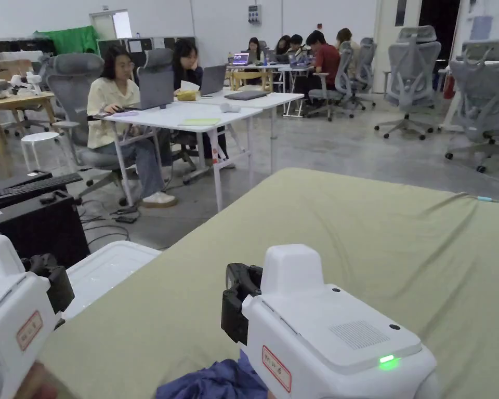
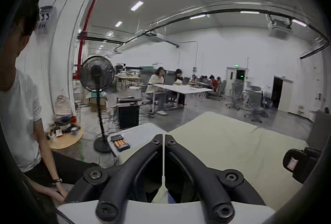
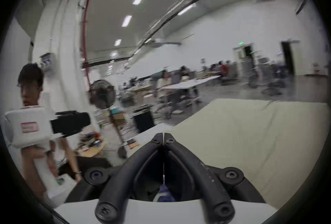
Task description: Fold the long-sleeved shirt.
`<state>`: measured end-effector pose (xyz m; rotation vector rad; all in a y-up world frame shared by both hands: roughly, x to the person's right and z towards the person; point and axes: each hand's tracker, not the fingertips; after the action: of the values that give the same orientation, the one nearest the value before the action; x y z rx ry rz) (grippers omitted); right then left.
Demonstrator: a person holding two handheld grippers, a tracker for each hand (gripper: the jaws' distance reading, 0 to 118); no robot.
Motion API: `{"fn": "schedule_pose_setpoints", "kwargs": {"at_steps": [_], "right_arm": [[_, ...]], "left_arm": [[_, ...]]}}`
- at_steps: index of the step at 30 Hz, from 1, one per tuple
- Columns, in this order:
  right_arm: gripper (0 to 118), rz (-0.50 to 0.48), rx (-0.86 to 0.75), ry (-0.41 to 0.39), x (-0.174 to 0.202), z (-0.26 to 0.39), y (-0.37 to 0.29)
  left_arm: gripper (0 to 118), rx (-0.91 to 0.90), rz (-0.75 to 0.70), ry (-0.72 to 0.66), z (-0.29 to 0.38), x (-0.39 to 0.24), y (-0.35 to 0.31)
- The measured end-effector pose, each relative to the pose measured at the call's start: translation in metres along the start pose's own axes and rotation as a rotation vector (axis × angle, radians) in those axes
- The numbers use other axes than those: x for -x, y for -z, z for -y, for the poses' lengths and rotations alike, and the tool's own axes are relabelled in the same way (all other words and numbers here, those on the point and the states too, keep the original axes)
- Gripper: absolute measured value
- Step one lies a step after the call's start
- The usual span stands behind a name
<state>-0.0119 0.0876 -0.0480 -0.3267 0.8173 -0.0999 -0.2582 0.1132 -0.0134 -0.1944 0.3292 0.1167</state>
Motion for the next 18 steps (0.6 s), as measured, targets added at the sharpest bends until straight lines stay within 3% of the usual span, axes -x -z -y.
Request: {"fn": "schedule_pose_setpoints", "kwargs": {"at_steps": [3, 4, 6, 7, 8, 9, 11, 18], "right_arm": [[3, 0.038, 0.004, -0.01, -0.03, 0.004, 0.014], [3, 0.1, -0.013, -0.019, -0.021, 0.015, -0.011], [3, 0.161, 0.039, -0.005, -0.042, 0.021, -0.017], [3, 0.183, 0.053, 0.0, -0.052, 0.023, -0.018], [3, 0.203, 0.052, 0.0, -0.053, 0.033, -0.038], [3, 0.228, 0.061, 0.006, -0.062, 0.036, -0.043], [3, 0.268, 0.088, 0.003, -0.075, 0.043, -0.05], [3, 0.39, 0.143, 0.055, -0.082, 0.081, -0.102]], "left_arm": [[1, 0.109, 0.081, 0.028, 0.029, -0.016, 0.028], [1, 0.141, 0.11, 0.024, 0.039, -0.021, 0.036], [12, 0.223, 0.173, 0.015, 0.073, -0.038, 0.062], [31, 0.266, 0.192, 0.021, 0.088, -0.046, 0.072], [79, 0.314, 0.216, 0.034, 0.106, -0.055, 0.085], [116, 0.359, 0.256, 0.025, 0.129, -0.063, 0.101], [109, 0.435, 0.266, 0.04, 0.165, -0.08, 0.118], [113, 0.649, 0.264, 0.165, 0.252, -0.133, 0.169]]}}
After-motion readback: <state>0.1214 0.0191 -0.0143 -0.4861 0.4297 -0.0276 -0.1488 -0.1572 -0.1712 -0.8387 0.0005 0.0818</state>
